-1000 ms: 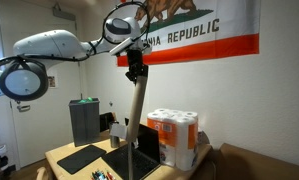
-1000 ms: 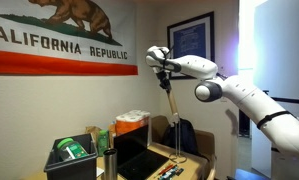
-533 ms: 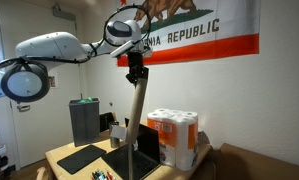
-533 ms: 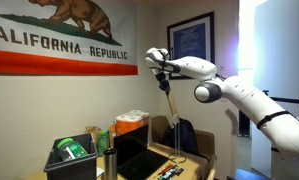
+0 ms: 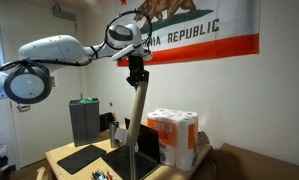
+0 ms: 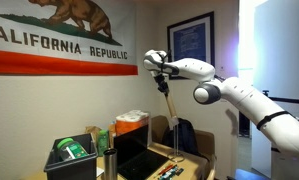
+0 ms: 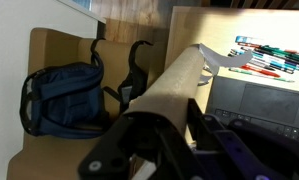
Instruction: Pick up the tissue paper roll and place it in the tissue paper holder.
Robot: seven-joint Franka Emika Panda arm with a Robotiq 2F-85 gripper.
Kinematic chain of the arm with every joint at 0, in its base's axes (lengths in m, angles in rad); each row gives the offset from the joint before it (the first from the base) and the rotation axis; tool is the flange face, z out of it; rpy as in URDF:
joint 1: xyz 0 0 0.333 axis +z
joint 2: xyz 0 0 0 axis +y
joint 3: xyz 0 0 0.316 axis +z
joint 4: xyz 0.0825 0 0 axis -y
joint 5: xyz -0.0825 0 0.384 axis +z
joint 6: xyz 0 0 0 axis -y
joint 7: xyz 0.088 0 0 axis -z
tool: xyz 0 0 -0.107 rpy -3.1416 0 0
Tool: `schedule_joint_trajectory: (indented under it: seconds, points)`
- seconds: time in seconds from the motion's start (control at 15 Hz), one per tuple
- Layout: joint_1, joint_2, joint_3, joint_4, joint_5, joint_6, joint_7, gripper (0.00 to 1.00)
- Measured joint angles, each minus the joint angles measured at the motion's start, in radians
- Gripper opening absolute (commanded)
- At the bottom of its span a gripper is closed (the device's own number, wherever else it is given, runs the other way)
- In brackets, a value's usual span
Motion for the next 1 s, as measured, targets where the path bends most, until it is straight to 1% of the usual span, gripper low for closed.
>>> schedule_joint_trajectory:
  seconds: [0.4,0.73,0.8,0.93,1.0]
  points:
    - [0.000,0.017,0.000,0.000,0.000,0.025,0.000,0.02]
    - [0.000,0.030,0.000,0.000,0.000,0.076,0.000,0.02]
    - [0.000,0.032,-0.001,0.000,0.000,0.089,0.000,0.28]
    - [0.000,0.036,-0.001,0.000,0.000,0.108,0.001,0.38]
    - [0.001,0.038,-0.001,0.000,0.000,0.115,0.002,0.46]
